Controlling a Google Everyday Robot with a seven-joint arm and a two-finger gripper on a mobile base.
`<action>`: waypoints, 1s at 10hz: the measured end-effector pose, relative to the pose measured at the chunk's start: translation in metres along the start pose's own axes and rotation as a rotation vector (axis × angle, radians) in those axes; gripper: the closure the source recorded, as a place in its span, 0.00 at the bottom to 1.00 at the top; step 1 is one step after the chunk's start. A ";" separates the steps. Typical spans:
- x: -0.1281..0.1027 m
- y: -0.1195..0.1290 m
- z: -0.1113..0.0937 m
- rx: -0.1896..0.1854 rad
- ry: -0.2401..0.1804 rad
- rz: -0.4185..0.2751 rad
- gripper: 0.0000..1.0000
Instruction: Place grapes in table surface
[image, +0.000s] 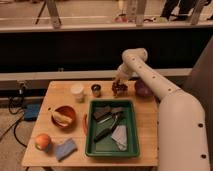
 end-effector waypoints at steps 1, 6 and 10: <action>0.000 -0.005 -0.006 0.005 -0.009 -0.003 1.00; -0.002 -0.036 -0.054 0.056 -0.004 -0.034 1.00; -0.008 -0.049 -0.085 0.099 0.032 -0.066 1.00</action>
